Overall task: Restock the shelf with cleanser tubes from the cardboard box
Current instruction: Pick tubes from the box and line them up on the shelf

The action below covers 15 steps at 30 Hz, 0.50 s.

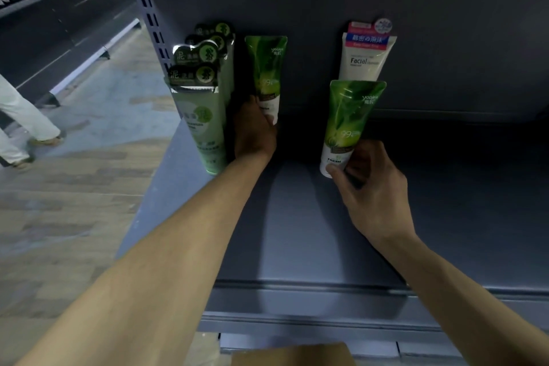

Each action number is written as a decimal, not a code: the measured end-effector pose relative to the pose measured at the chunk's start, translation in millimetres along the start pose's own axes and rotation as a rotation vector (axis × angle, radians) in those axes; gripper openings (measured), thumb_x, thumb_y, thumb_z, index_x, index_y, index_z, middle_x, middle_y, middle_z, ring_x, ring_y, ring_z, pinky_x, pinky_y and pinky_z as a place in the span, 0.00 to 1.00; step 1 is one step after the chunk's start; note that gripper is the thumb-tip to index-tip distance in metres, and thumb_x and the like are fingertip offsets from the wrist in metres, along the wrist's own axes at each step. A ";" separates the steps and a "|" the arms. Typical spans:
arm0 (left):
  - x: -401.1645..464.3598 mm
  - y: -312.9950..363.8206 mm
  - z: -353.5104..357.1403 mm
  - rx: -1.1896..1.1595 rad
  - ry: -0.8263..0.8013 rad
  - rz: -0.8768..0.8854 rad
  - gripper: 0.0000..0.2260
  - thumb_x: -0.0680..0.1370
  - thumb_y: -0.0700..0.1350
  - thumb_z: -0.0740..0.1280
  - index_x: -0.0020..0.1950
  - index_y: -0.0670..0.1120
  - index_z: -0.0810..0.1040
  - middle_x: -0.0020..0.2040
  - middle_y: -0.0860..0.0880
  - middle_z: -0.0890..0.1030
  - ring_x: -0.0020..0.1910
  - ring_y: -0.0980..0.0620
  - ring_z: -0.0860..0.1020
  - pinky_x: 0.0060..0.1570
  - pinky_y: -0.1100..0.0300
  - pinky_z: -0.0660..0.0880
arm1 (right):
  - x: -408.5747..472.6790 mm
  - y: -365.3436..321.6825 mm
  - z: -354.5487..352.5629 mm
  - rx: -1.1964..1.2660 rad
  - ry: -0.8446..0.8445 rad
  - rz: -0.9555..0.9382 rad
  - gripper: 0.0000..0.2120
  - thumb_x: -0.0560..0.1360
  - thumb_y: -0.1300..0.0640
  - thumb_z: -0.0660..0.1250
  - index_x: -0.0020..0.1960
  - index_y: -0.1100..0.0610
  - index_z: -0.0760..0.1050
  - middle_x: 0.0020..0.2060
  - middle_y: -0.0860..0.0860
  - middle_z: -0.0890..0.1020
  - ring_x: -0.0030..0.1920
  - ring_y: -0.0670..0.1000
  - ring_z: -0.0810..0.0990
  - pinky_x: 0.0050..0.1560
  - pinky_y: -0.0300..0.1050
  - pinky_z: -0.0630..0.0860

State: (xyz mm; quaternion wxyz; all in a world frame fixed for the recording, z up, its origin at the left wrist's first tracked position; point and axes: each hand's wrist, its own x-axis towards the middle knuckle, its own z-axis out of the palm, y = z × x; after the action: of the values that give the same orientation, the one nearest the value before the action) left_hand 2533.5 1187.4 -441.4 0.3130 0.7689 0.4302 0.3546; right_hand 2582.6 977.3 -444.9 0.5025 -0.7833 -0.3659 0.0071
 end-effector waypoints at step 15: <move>-76.8 10.7 -30.3 0.196 -0.049 0.263 0.20 0.77 0.40 0.67 0.68 0.40 0.68 0.64 0.40 0.71 0.59 0.40 0.74 0.52 0.50 0.74 | 1.2 -2.7 0.2 -0.078 0.003 -0.018 0.16 0.73 0.54 0.74 0.56 0.55 0.72 0.50 0.49 0.82 0.46 0.43 0.80 0.44 0.25 0.73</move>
State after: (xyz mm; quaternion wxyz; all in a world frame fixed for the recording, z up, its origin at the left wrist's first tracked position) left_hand 2484.4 1120.2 -437.5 0.1977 0.8538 0.3508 0.3301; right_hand 2581.9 978.9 -442.4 0.4722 -0.7990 -0.3720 -0.0130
